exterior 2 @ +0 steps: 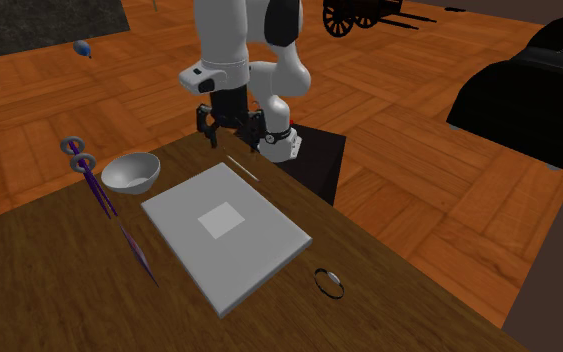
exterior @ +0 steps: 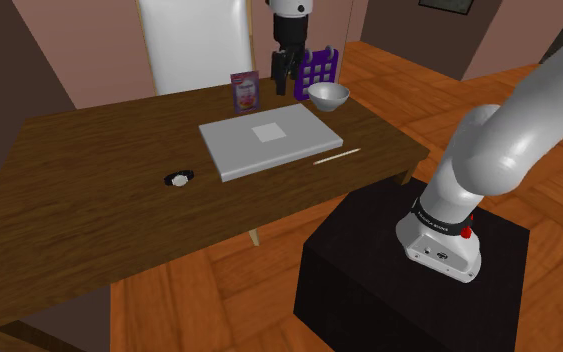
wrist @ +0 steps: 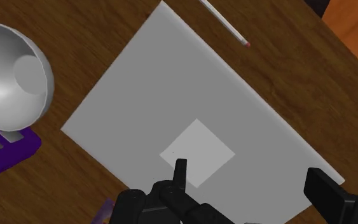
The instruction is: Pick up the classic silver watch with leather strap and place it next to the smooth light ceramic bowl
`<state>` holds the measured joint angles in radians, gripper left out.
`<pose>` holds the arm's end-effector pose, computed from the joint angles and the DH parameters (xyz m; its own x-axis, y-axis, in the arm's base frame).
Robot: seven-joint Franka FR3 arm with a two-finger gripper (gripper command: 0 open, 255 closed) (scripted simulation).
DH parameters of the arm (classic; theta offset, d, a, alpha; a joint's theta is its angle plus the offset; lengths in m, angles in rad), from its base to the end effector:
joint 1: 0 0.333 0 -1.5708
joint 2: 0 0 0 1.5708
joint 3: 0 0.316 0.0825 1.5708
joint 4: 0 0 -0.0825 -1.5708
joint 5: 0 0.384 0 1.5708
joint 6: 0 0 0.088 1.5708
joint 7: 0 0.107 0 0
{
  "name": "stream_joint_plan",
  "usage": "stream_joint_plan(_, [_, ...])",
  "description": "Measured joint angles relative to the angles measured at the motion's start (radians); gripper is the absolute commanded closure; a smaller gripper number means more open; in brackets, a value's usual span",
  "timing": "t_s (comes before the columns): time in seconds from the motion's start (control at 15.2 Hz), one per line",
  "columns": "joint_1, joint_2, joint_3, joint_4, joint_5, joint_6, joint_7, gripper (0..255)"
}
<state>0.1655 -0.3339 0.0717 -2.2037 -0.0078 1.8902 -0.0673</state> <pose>0.4427 0.1091 0.5187 0.9542 0.2988 0.0174 0.2981 -0.9540 0.0322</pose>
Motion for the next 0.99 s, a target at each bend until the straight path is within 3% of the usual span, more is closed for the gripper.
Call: stream_joint_plan(0.99, [0.119, 0.416, 0.130, 0.266, -0.070, 0.188, -0.046, 0])
